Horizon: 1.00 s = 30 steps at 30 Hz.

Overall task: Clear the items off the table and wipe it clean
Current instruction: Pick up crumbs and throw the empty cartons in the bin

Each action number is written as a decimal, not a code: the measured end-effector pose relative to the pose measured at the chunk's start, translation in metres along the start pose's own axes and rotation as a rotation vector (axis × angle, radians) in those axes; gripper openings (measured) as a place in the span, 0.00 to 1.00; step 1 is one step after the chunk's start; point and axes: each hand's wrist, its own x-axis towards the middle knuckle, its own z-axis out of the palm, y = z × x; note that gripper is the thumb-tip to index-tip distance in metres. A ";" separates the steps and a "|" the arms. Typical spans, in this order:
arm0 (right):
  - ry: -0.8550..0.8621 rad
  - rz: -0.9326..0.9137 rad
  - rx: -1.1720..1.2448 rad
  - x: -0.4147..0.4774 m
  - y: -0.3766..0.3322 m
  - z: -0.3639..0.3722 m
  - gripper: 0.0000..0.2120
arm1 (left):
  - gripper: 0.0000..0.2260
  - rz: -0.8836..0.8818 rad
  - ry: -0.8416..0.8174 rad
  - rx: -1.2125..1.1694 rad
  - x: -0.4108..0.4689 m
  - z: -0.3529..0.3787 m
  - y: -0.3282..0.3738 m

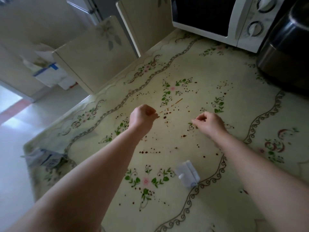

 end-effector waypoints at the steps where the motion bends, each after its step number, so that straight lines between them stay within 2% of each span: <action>1: -0.059 0.102 0.295 -0.006 -0.008 -0.003 0.02 | 0.03 0.038 -0.032 -0.051 -0.006 -0.003 0.006; 3: -0.175 0.276 0.833 -0.021 -0.020 -0.008 0.05 | 0.03 0.121 -0.098 -0.131 -0.021 -0.008 0.022; 4: -0.210 0.328 0.989 -0.027 -0.024 -0.009 0.07 | 0.03 0.163 -0.129 -0.156 -0.028 -0.009 0.030; 8: -0.324 0.356 1.168 -0.046 -0.029 -0.009 0.07 | 0.03 0.360 -0.210 -0.054 -0.058 -0.005 0.053; 12: -0.332 0.349 1.161 -0.061 -0.025 -0.011 0.07 | 0.05 0.403 -0.209 0.033 -0.081 -0.002 0.061; 17: -0.300 0.388 1.122 -0.079 -0.023 -0.021 0.11 | 0.02 0.213 -0.124 -0.109 -0.097 -0.012 0.055; 24: -0.170 0.310 0.643 -0.116 0.012 -0.020 0.09 | 0.05 -0.099 -0.020 -0.204 -0.116 -0.030 0.002; 30: -0.112 0.300 0.424 -0.151 0.038 -0.002 0.07 | 0.07 -0.183 0.013 -0.247 -0.136 -0.042 -0.035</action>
